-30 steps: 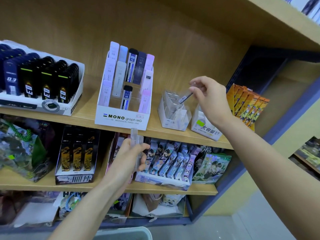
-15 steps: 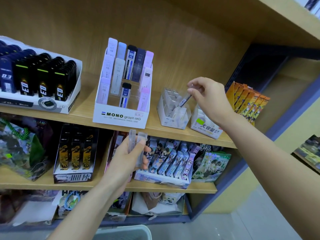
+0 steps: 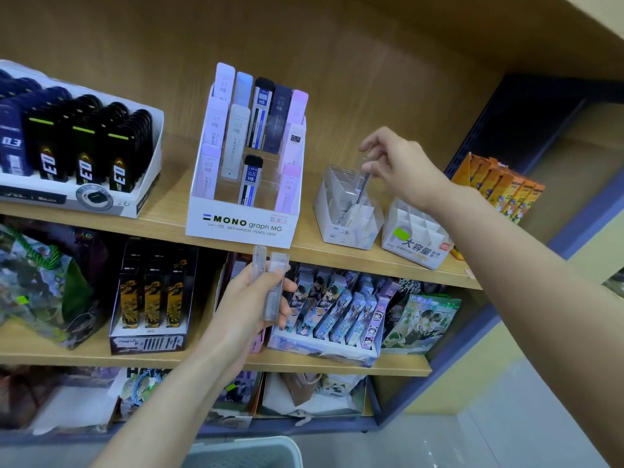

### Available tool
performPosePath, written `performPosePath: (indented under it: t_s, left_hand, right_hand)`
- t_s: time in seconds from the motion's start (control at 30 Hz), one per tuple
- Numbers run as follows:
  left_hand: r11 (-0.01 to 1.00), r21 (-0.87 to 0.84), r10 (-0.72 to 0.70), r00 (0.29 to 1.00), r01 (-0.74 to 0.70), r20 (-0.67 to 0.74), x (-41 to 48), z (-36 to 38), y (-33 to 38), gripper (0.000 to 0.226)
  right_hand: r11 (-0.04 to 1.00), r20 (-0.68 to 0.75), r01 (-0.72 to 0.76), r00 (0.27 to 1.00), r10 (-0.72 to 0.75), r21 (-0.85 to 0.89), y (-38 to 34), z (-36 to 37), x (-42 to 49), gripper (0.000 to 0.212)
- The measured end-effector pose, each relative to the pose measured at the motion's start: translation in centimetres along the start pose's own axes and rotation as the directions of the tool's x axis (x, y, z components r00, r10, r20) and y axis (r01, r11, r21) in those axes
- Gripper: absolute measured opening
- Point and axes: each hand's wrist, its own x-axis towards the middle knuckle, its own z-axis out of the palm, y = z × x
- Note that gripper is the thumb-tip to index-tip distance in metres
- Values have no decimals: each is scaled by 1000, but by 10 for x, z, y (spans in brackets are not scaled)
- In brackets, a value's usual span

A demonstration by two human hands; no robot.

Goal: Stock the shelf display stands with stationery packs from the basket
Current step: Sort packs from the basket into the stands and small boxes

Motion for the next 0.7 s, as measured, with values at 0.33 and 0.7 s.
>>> performPosePath:
  t_s: [0.33,0.7]
  left_hand:
    - [999,-34,-16,1000,17,24,1,1,-2,11]
    - [988,130,66,989,-83,133,-8,0,-4,13]
  right_hand:
    - [999,-137,16,990,-23,-50,19,32,-1,5]
    - [993,-319,109,943,-91,40,-23,44,-72,11]
